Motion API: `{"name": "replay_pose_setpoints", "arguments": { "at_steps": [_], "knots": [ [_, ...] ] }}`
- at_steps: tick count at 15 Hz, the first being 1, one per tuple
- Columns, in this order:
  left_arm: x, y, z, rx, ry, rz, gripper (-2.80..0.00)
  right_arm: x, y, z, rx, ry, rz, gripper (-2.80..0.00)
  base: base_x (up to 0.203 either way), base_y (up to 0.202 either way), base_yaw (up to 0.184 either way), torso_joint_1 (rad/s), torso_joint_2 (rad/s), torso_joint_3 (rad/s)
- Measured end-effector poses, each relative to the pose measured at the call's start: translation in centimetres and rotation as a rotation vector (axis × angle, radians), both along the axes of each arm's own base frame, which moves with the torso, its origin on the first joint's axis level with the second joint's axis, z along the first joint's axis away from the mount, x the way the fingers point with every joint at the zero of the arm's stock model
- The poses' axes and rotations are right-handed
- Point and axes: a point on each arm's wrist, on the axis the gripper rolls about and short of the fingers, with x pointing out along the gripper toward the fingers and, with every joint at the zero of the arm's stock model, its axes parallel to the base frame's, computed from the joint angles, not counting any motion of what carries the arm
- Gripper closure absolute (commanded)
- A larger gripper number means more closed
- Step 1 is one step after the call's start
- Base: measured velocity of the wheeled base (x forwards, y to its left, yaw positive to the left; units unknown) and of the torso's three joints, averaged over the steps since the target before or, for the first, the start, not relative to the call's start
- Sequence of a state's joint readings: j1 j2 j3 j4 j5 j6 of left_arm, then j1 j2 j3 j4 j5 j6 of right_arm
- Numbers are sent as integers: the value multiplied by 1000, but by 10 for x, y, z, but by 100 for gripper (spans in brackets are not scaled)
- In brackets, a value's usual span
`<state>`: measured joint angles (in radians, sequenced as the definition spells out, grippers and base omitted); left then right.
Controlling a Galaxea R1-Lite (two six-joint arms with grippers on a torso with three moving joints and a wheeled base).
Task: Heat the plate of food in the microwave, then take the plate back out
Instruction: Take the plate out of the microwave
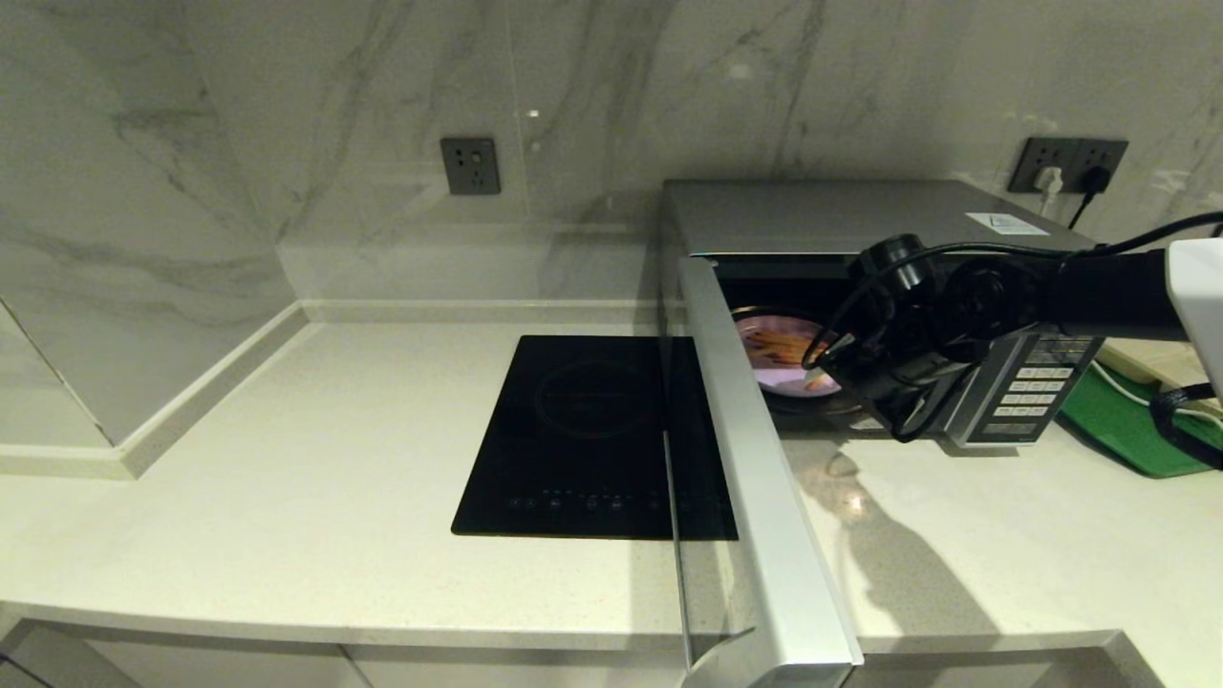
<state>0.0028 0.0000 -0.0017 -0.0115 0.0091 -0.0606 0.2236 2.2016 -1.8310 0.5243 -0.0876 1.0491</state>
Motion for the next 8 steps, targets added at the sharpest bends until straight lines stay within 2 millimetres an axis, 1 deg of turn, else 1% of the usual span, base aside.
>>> {"name": "replay_pose_setpoints", "arguments": {
  "at_steps": [5,8],
  "knots": [
    [0,0,0,0,0,0,0,8,1,-4,-35,-12,-27,-280,0,0,0,0,0,0],
    [0,0,0,0,0,-1,0,14,1,-15,-106,-8,-83,-280,0,0,0,0,0,0]
  ]
}}
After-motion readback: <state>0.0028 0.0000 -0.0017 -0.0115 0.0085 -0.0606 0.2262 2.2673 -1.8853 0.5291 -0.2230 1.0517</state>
